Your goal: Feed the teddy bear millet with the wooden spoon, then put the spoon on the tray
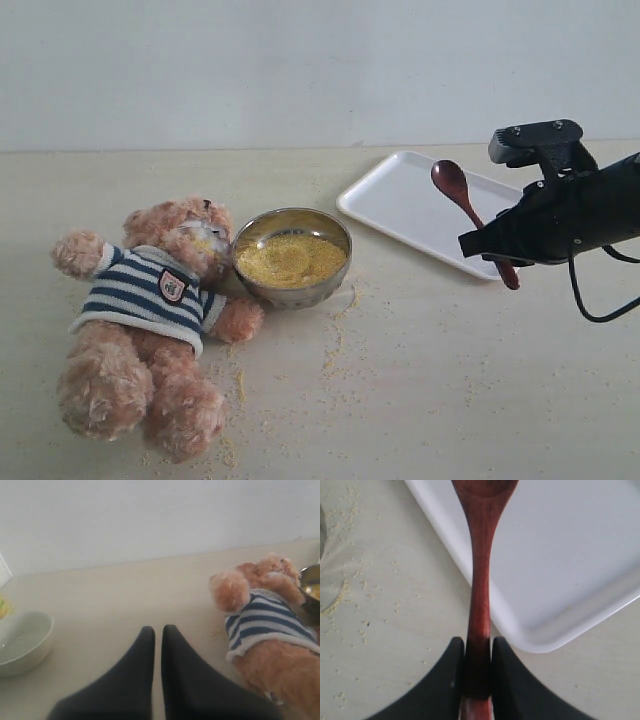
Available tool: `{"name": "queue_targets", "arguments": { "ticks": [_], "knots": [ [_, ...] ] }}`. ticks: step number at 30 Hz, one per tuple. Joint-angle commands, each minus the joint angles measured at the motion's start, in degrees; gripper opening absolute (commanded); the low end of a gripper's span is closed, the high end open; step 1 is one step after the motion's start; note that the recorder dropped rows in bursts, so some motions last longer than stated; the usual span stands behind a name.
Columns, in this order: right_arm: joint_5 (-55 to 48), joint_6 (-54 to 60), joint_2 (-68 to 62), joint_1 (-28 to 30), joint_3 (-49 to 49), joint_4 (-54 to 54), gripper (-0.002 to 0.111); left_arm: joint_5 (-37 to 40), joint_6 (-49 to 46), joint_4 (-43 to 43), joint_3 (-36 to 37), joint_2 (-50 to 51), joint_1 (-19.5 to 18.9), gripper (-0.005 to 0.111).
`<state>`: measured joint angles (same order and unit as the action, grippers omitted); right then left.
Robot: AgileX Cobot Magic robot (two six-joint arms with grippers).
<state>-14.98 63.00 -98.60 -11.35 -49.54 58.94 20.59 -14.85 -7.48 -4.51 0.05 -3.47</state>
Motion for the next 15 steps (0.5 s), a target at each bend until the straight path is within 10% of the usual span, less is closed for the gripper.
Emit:
{"name": "queue_targets", "arguments": {
  "ticks": [1, 15],
  "knots": [
    [0.59, 0.21, 0.86, 0.07, 0.29, -0.32, 0.0, 0.43, 11.77, 9.33, 0.59, -0.05, -0.23, 0.005],
    [2.64, -3.49, -0.51, 0.07, -11.51, -3.68, 0.0, -1.61, 13.98, 12.47, 1.56, -0.05, -0.23, 0.005]
  ]
}}
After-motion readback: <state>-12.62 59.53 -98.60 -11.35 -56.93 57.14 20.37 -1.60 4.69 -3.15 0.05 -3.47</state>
